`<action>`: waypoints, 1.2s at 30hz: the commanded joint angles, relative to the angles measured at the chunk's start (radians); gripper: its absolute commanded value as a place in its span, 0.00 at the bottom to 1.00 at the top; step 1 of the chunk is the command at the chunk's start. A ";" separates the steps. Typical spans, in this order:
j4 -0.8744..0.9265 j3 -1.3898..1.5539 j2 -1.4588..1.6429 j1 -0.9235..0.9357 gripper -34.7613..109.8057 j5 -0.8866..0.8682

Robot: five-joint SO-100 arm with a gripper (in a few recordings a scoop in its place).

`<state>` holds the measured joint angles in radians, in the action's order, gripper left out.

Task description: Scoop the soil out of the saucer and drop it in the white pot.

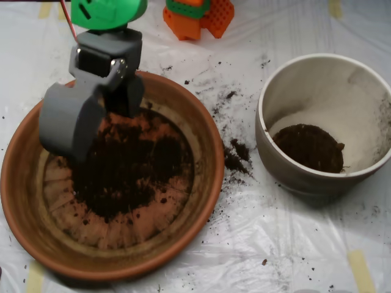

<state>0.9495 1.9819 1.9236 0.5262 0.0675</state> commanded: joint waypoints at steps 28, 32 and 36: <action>0.222 -0.686 -0.830 0.199 0.41 0.008; 0.219 -0.718 -0.842 0.218 0.35 0.006; 0.204 -0.721 -0.842 0.222 0.27 0.009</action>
<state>1.1459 1.2901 1.0538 0.7133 0.0675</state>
